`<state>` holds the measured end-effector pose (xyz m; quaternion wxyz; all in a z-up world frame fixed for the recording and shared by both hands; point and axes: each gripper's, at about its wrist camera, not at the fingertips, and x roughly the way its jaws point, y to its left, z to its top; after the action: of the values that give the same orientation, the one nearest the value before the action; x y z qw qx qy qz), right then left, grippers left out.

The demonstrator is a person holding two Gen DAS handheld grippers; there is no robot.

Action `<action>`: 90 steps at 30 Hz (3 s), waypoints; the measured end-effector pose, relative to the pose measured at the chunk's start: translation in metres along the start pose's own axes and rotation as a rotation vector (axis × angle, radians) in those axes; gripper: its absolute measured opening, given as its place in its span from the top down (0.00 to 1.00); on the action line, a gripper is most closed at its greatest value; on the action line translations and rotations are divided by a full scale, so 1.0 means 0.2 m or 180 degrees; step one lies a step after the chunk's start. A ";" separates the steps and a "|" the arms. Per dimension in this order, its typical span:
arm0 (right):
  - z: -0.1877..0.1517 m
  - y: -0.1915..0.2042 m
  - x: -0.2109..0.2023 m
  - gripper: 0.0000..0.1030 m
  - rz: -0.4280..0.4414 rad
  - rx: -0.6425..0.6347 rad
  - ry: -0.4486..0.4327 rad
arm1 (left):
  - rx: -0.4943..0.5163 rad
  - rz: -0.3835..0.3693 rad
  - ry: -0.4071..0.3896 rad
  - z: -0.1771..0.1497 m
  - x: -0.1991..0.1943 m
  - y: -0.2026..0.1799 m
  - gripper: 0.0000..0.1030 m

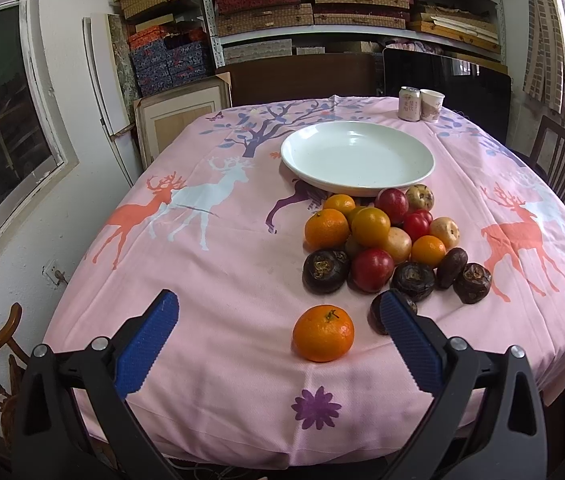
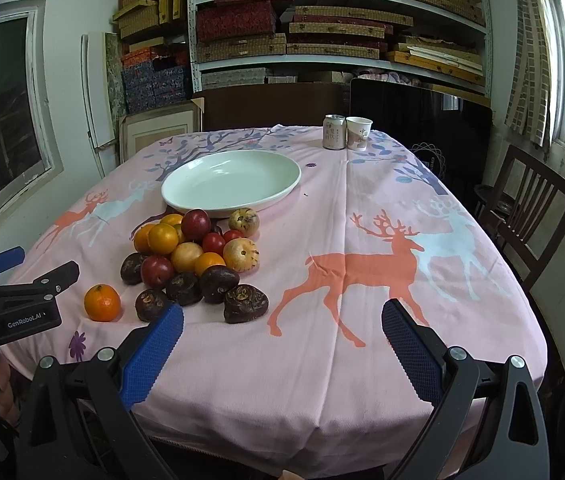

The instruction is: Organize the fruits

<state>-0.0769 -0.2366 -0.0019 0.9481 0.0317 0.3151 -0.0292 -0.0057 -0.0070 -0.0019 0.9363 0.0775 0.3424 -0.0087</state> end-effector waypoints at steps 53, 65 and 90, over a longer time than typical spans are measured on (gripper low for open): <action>-0.08 0.00 0.24 0.03 0.0254 -0.0323 0.0255 | 0.0041 -0.0567 0.0275 -0.16 0.34 -0.03 0.57; -0.03 0.13 0.59 0.24 0.0278 -0.0550 0.0557 | -0.0013 -0.0569 0.0259 -0.15 0.31 0.04 0.57; 0.20 -0.07 0.42 0.56 0.0331 -0.0434 0.0234 | 0.0050 -0.0770 0.0168 0.09 0.32 0.04 0.57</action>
<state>0.0138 -0.2558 -0.0211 0.9360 -0.0155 0.3490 0.0427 0.0551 -0.0003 -0.0293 0.9185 0.0430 0.3737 -0.1222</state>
